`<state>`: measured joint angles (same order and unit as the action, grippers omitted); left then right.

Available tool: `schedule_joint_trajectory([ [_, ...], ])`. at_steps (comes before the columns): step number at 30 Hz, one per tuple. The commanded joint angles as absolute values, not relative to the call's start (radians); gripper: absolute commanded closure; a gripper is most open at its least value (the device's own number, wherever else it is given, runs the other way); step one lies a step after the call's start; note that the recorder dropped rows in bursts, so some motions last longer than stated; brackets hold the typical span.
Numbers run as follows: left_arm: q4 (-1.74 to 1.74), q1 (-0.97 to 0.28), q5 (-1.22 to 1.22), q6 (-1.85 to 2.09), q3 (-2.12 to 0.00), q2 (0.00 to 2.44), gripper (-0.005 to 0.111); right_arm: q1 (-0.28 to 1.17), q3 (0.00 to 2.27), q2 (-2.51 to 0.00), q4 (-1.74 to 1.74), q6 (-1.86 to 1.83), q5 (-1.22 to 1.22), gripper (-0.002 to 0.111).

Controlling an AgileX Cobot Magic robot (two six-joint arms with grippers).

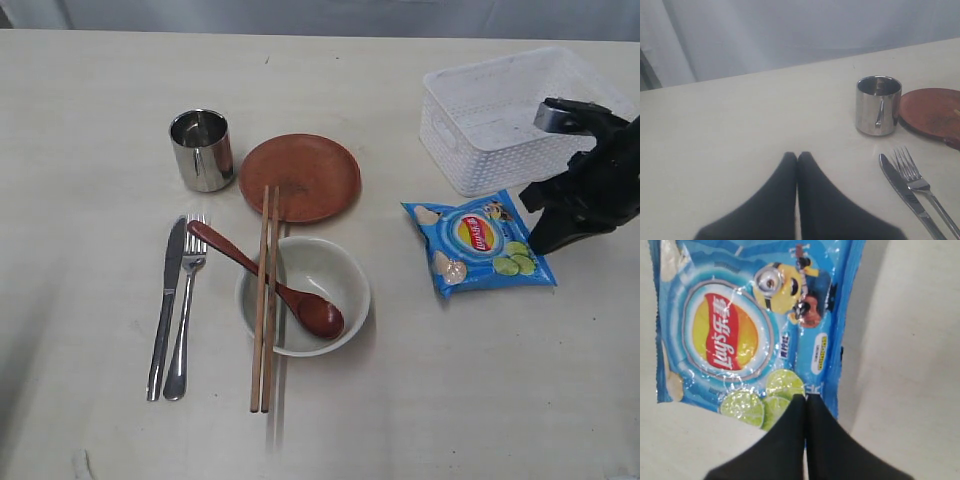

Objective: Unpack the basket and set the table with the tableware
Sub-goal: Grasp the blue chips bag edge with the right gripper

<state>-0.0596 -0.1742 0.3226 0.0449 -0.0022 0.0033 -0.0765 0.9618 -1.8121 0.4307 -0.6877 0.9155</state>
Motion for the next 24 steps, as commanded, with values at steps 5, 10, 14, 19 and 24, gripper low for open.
schedule_joint_trajectory([
  [5,-0.051,-0.172,0.322,0.044,0.0,0.0,0.107,-0.077,0.959,-1.782,0.469,-0.697,0.942,0.107],
  [10,-0.051,-0.172,0.322,0.044,0.0,0.0,0.107,-0.077,0.959,-1.808,0.459,-0.665,0.918,0.058],
  [14,-0.051,-0.172,0.322,0.044,0.0,0.0,0.107,-0.077,0.959,-1.818,0.443,-0.641,0.873,0.029],
  [19,-0.051,-0.172,0.322,0.044,0.0,0.0,0.107,-0.077,0.977,-1.862,0.481,-0.669,0.869,0.035],
  [24,-0.051,-0.172,0.322,0.044,0.0,0.0,0.107,-0.077,0.981,-1.926,0.494,-0.676,0.839,0.035],
])
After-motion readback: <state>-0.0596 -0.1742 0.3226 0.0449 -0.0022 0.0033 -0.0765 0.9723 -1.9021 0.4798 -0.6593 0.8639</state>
